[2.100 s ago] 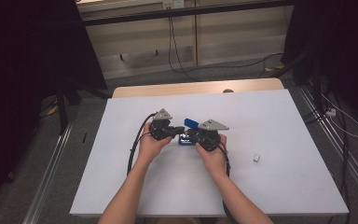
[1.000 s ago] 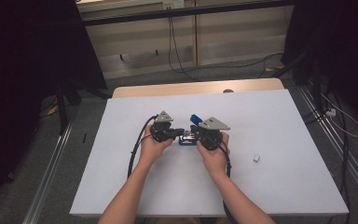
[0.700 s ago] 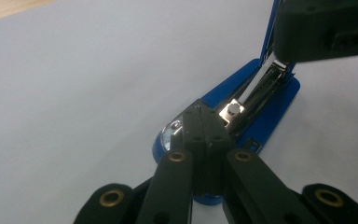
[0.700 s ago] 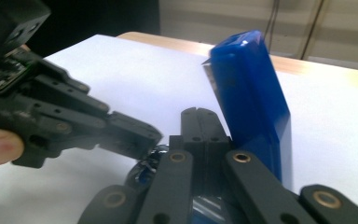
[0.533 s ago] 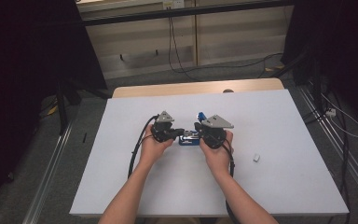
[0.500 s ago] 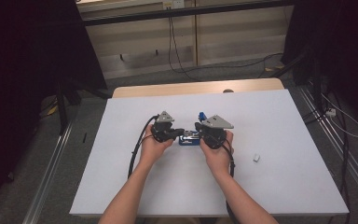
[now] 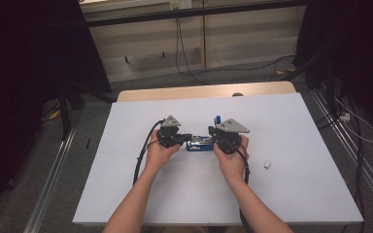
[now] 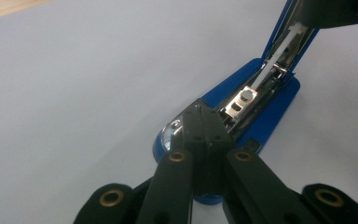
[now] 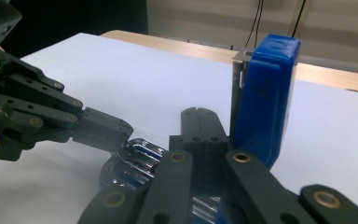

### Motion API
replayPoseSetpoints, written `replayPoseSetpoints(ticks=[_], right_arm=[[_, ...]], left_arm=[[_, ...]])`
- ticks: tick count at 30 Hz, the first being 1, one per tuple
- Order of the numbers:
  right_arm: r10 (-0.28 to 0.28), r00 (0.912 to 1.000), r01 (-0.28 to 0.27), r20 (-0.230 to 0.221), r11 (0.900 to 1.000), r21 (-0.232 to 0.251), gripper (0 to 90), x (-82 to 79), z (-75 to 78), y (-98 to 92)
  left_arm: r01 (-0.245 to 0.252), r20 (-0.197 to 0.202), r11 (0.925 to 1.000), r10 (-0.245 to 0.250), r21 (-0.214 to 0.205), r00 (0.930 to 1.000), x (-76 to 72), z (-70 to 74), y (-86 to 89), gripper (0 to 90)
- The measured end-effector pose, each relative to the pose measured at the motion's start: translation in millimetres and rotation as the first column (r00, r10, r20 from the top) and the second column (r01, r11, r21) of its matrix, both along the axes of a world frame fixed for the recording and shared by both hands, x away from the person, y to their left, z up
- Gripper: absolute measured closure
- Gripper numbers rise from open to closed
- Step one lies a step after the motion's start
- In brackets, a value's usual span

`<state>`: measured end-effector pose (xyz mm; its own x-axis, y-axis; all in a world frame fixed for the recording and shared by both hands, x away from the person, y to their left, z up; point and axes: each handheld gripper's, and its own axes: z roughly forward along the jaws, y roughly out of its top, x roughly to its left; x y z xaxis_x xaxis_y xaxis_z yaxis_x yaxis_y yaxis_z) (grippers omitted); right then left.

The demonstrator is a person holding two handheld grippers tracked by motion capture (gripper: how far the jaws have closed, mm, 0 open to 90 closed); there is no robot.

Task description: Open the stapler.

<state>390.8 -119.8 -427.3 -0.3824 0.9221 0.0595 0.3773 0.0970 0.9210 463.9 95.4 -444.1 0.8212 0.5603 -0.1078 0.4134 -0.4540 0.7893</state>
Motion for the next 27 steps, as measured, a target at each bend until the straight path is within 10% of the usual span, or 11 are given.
replayPoseSetpoints(ticks=[27], right_arm=[[-0.008,0.9999,0.008,0.007,0.9997,-0.025,90.0,-3.3,-6.6,-26.0]], left_arm=[[0.007,-0.014,0.9999,-0.007,-0.012,0.9999,1.3,-0.6,1.3,90.0]])
